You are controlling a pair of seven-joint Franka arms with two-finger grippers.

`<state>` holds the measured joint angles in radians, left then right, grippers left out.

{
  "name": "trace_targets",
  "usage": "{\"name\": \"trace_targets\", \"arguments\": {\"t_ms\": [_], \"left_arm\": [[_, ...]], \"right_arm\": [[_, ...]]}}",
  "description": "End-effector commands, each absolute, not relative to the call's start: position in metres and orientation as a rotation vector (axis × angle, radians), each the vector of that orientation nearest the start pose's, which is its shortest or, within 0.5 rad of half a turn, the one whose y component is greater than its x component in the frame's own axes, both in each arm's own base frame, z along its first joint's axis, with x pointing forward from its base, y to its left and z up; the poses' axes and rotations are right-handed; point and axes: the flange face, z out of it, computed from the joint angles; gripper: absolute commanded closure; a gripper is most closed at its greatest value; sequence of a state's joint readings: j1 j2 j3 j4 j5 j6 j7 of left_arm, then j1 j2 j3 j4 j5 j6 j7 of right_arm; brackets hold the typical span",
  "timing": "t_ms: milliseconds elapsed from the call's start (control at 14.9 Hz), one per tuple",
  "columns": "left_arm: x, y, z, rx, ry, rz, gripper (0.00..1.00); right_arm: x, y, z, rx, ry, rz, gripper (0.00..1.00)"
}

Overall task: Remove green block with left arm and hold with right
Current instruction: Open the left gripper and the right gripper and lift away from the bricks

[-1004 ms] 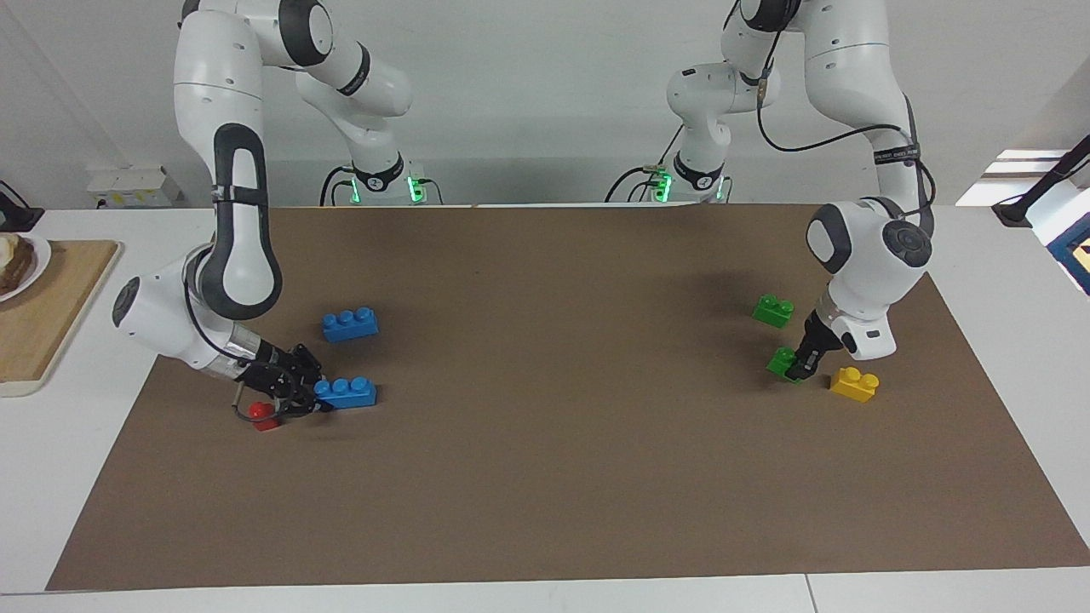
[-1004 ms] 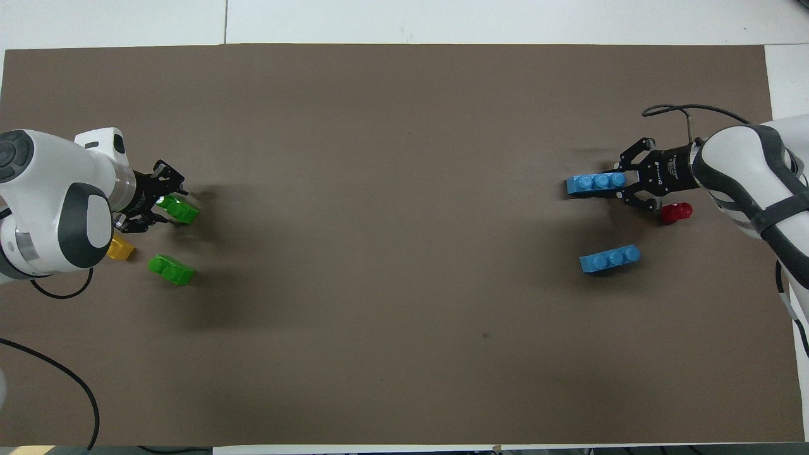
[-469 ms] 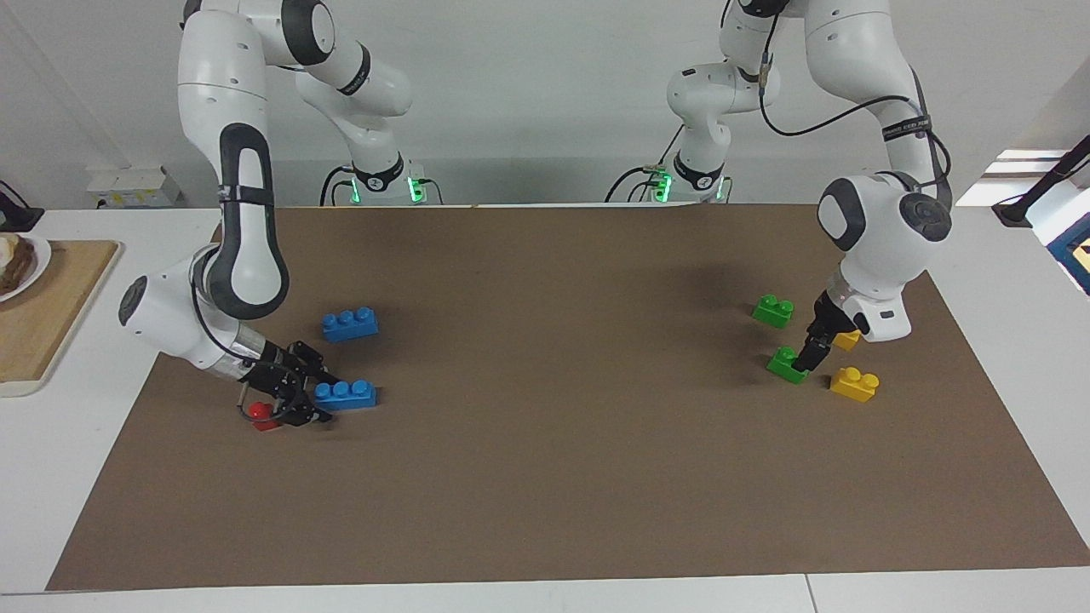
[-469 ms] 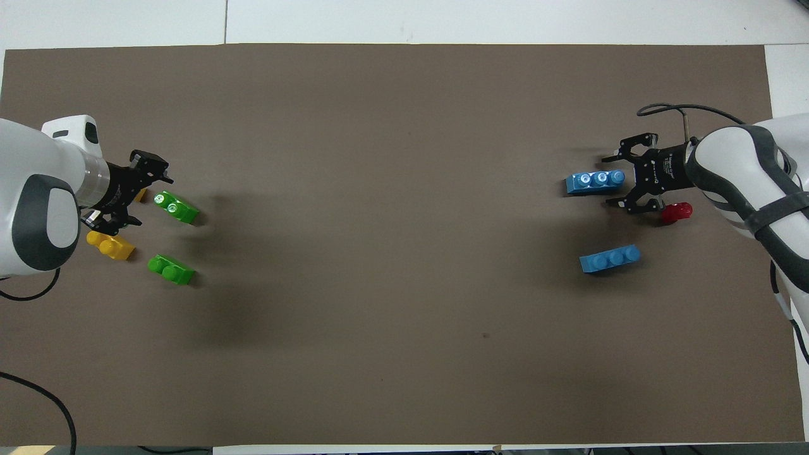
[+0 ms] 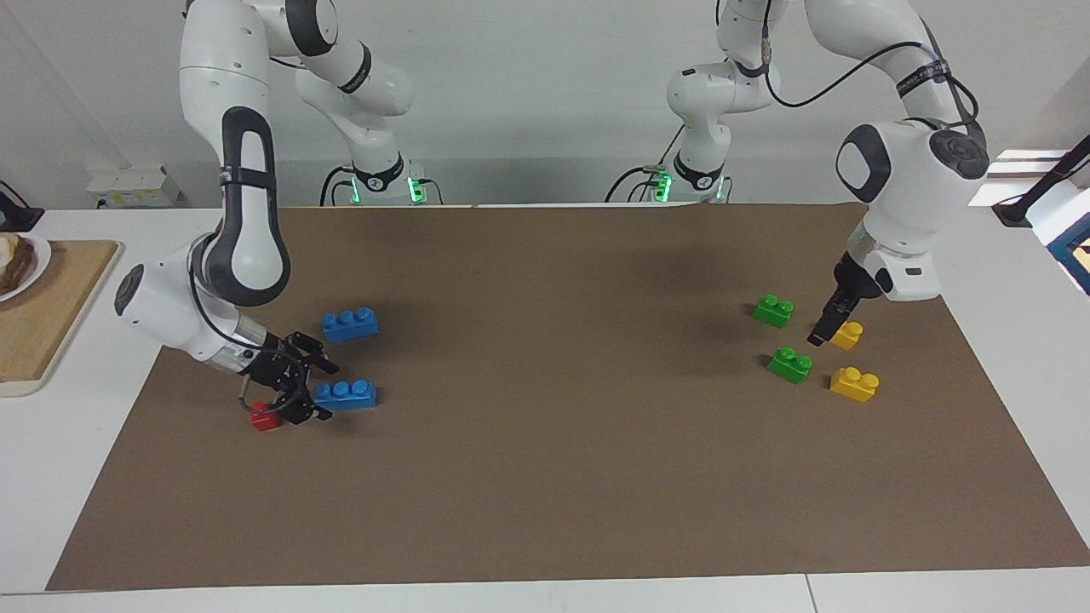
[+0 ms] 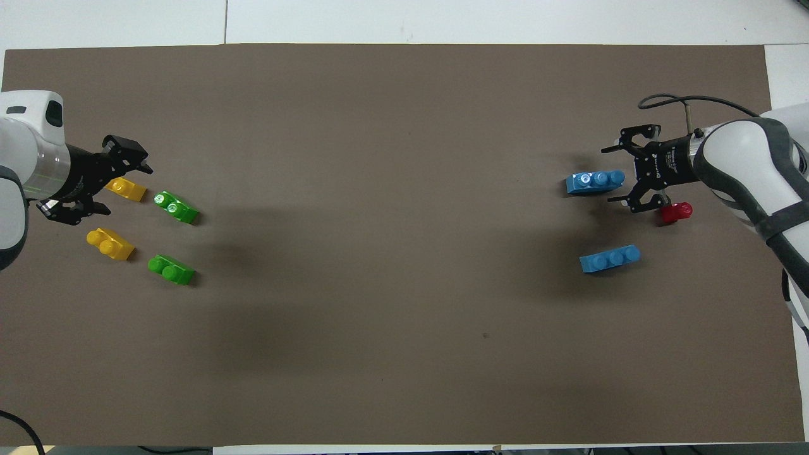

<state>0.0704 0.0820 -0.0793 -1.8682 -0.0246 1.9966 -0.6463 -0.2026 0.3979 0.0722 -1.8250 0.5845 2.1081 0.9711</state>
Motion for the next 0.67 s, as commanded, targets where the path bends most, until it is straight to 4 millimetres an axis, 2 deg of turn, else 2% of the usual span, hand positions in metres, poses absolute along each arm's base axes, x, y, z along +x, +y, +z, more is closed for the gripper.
{"name": "trace_targets", "arguments": {"t_ms": [0,201,402,603], "left_arm": [[0.577,-0.006,0.502,-3.076,-0.701,-0.054,0.00],[0.562,-0.006,0.526,-3.124,-0.378,-0.047,0.00],[0.549,-0.009,0.547,-3.127,-0.324,-0.043,0.00],[0.545,-0.021,0.565,-3.131,-0.232,-0.020,0.00]], "right_arm": [[0.631,-0.062,0.354,-2.113,1.757,0.381,0.01],[0.635,-0.065,0.393,-2.224,1.702,0.321,0.01],[0.641,-0.062,0.435,-2.353,1.606,0.304,0.00],[0.632,-0.055,0.483,-2.533,1.436,0.197,0.00]]}}
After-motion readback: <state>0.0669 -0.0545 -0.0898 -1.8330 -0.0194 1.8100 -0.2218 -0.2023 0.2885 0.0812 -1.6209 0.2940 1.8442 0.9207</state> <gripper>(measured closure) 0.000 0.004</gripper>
